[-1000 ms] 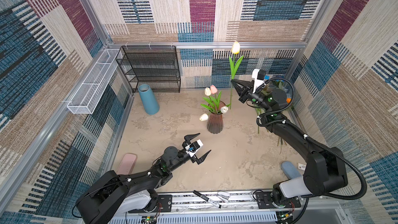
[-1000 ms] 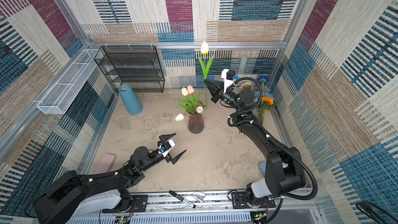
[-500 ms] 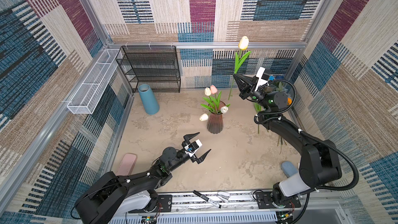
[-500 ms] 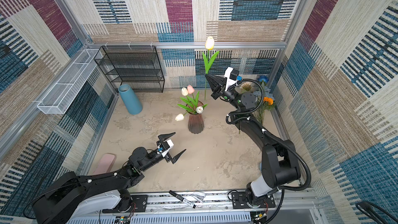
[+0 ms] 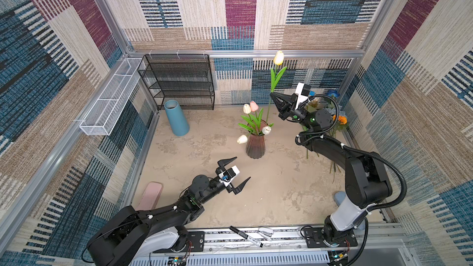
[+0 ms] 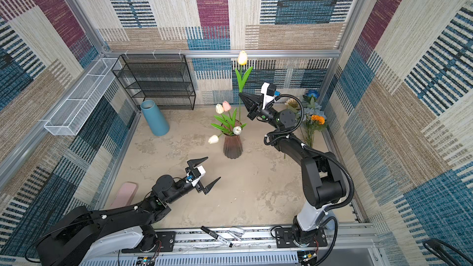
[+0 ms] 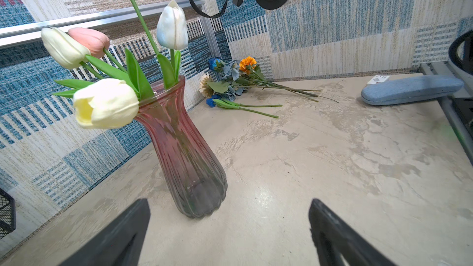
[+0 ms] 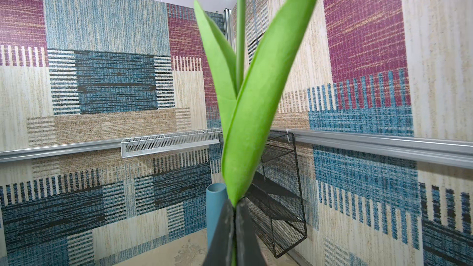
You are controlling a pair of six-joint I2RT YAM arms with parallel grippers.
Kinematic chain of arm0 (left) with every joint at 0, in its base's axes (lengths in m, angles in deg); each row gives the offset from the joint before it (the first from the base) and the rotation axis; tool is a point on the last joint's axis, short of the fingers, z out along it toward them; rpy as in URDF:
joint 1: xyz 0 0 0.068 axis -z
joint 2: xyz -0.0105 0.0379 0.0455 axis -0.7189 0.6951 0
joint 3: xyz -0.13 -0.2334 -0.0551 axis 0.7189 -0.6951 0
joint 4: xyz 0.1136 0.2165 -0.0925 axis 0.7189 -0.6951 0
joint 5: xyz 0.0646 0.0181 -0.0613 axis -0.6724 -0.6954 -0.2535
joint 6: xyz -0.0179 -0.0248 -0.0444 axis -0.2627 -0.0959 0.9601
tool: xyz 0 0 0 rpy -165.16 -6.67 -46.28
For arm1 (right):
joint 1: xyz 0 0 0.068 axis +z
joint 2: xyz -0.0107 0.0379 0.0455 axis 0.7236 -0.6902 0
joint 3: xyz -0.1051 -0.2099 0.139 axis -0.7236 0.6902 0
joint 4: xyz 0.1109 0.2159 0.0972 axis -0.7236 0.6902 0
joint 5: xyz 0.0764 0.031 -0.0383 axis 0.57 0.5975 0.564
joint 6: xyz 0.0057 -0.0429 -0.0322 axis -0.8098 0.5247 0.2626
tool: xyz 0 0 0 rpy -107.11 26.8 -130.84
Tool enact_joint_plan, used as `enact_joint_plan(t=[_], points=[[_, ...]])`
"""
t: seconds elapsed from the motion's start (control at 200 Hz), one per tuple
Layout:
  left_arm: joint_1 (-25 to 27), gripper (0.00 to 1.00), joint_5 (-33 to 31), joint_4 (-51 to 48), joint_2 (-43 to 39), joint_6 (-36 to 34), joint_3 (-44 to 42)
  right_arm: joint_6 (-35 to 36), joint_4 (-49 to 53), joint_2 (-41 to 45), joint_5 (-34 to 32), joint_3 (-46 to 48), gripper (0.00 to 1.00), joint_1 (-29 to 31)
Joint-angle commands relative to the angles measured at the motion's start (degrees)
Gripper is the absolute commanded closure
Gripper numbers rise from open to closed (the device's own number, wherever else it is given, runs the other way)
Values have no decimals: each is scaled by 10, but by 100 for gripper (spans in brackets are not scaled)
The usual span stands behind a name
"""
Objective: Arrange the flowers into the vase
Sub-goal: 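Carry the yellow tulip over the pink vase and lower its stem in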
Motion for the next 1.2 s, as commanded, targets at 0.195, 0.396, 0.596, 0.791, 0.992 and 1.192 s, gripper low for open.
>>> enact_joint_plan(t=[0.195,0.396,0.596,0.791,0.992,1.192], points=[[-1,0,6,5,7,-2,5,-4,-9,-20,16,25,100,3],[-1,0,7,1,14,-5,9,27,27,-28,25,30,100,3],[-1,0,10,-15,2,-6,10,66,85,-35,38,23,100,3],[-1,0,7,-22,-5,-10,9,86,106,-42,50,27,100,3],[-1,0,5,-23,-7,-10,9,101,111,-31,38,43,85,3],[-1,0,7,-18,-2,-9,9,126,150,9,14,51,59,3]])
